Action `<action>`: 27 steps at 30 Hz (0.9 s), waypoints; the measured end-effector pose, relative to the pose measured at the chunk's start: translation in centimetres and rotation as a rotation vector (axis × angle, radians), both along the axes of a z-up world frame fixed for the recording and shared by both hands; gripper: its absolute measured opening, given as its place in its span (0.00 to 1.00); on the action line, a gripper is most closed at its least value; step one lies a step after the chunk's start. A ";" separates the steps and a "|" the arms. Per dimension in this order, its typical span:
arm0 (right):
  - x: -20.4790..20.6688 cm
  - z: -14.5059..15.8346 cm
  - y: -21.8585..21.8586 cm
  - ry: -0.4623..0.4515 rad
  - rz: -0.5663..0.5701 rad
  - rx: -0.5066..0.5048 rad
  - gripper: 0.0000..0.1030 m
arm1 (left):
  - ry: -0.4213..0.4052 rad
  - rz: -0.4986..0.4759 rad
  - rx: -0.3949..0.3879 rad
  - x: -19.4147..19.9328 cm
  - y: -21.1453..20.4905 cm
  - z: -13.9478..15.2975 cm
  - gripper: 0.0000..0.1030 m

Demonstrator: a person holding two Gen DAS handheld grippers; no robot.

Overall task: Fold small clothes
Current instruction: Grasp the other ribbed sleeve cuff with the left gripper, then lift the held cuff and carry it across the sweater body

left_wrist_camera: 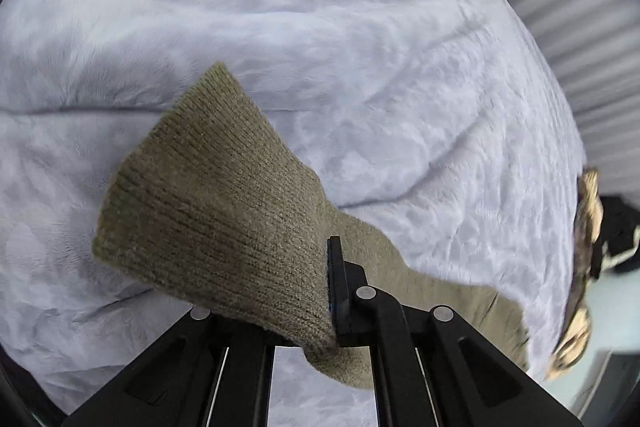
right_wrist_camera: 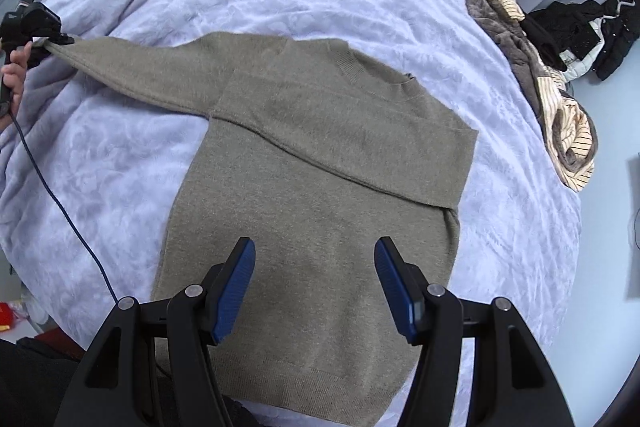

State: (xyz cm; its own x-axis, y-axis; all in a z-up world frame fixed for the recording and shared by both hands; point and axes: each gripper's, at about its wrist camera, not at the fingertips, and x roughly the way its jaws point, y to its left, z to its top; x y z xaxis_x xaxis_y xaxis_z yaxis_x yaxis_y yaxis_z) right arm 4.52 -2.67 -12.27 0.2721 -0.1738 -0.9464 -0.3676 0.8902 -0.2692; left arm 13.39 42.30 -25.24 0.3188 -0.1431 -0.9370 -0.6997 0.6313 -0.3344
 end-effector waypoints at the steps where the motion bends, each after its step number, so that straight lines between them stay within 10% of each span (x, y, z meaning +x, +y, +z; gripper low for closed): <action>1: 0.0 0.1 -0.2 0.002 -0.002 0.001 0.64 | 0.010 -0.038 0.007 0.4 -0.9 0.5 0.06; 27: 0.2 1.9 -12.6 0.003 -0.154 0.103 0.64 | 0.175 -0.459 0.276 -0.4 -24.3 6.0 0.06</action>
State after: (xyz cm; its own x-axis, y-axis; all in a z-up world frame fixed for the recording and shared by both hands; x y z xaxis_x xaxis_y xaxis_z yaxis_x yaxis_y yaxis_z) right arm 4.68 -15.23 -10.37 0.2465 -0.1155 -0.9622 -0.2254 0.9588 -0.1728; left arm 12.98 18.01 -19.22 0.1176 0.0272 -0.9927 -0.3628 0.9317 -0.0175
